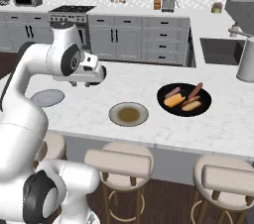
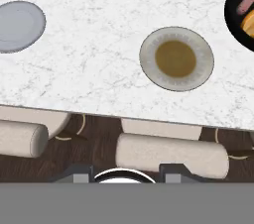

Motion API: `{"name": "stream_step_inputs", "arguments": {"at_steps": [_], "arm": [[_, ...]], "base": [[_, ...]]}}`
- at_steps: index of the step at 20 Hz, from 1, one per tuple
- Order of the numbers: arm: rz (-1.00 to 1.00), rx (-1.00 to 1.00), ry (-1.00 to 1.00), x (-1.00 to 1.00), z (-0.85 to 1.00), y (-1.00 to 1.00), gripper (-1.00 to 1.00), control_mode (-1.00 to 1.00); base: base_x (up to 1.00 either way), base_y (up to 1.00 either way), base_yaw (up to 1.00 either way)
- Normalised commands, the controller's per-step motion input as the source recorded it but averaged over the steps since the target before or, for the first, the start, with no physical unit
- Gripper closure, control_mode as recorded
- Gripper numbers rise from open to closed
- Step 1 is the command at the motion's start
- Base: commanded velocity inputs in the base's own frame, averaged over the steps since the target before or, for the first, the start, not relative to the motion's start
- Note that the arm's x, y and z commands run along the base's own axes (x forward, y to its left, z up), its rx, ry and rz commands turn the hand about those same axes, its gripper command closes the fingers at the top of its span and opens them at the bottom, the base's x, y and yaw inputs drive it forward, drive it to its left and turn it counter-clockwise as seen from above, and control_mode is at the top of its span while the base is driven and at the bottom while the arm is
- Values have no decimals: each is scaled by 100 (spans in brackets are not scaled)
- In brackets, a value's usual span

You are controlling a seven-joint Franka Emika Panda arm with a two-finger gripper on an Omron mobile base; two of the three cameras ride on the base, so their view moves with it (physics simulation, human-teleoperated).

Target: Place one bun and one sausage from the bowl on each plate.

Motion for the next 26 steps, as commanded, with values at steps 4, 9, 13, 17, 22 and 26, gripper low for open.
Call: {"name": "stream_step_inputs", "arguments": {"at_steps": [4, 9, 13, 17, 22, 26], "arm": [[3, 0, 1, 47, 0, -1, -100, -100], [-5, 0, 20, 97, 0, -52, -100, -100], [-10, 0, 31, 100, 0, -91, -100, -100], [-14, 0, 32, 98, -7, -100, -100, -100], [-24, 0, 24, 70, -33, -100, -100, -100], [-21, 0, 10, 43, -68, -88, -100, -100]], "base": [[0, 0, 0], [0, 0, 0], [0, 0, 0], [0, 0, 0], [0, 0, 0], [0, 0, 0]]}}
